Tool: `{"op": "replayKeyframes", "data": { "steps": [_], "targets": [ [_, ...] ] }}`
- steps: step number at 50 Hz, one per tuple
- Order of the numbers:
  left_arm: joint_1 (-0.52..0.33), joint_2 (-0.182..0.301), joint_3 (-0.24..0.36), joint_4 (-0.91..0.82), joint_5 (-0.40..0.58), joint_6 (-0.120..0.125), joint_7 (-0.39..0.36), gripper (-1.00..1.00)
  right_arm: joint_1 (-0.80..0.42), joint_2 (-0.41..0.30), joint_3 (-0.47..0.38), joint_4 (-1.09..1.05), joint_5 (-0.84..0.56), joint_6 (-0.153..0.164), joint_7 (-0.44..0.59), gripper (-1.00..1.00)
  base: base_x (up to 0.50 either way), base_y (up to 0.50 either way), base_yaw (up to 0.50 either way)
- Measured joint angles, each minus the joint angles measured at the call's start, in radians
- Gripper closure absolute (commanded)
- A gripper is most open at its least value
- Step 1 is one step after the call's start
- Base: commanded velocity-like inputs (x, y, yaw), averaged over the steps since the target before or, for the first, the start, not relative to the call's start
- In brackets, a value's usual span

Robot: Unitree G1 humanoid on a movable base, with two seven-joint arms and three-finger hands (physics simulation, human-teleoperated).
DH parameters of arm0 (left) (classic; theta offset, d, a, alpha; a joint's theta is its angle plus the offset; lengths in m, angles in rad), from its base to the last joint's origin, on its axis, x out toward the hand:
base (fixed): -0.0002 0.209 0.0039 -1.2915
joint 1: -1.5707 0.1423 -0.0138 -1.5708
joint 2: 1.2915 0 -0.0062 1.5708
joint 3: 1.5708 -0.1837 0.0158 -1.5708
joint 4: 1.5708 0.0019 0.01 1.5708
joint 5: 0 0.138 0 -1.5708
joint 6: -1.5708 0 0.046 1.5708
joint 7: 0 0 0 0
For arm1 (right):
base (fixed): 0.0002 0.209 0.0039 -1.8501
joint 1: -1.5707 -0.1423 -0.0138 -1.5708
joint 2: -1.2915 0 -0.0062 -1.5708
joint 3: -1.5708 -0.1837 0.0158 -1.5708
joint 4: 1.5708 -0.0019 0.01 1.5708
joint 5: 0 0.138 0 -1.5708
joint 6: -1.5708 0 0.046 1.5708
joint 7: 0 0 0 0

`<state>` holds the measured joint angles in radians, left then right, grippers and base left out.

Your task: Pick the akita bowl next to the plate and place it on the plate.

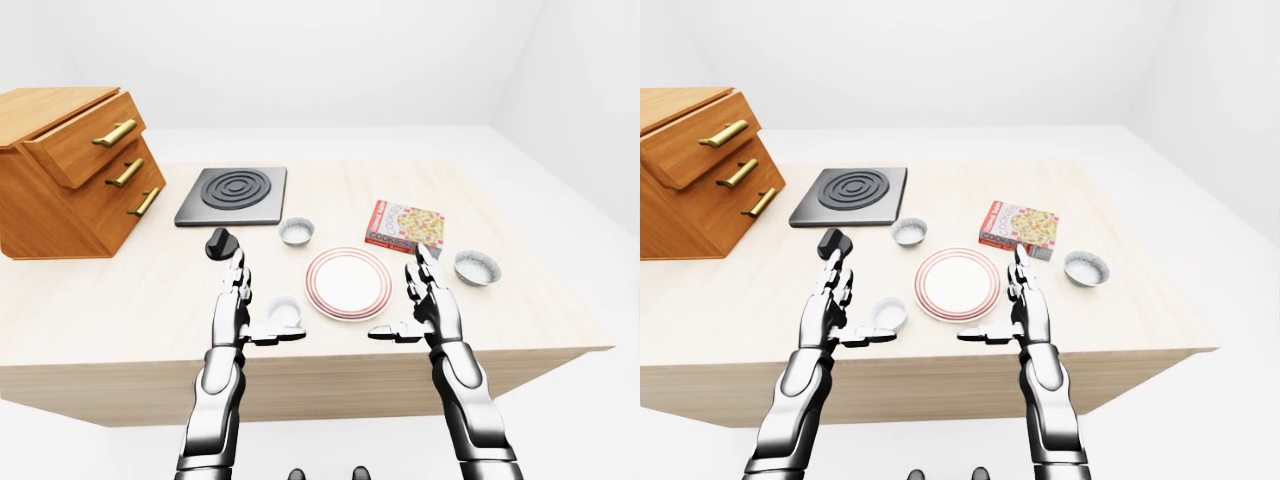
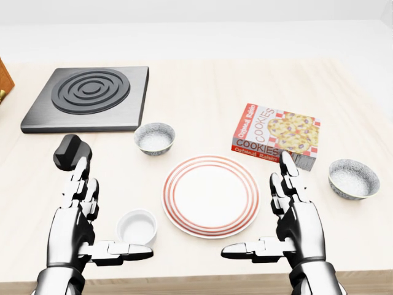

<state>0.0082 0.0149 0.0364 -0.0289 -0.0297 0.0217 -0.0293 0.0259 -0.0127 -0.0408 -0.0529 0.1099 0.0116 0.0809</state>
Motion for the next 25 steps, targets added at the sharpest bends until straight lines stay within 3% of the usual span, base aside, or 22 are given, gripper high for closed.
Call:
{"op": "replayKeyframes", "data": {
  "steps": [18,25],
  "targets": [
    [-0.001,0.001,0.001,0.011,-0.001,-0.011,0.000,-1.00,0.001,0.000,-0.002,0.008,0.002,-0.005,0.000,-1.00,0.00,-0.38,0.00],
    [-0.001,-0.004,0.002,0.008,-0.003,-0.007,0.001,-1.00,-0.007,-0.004,-0.001,0.021,-0.011,-0.003,-0.012,-1.00,0.00,0.00,0.00]
  ]
}}
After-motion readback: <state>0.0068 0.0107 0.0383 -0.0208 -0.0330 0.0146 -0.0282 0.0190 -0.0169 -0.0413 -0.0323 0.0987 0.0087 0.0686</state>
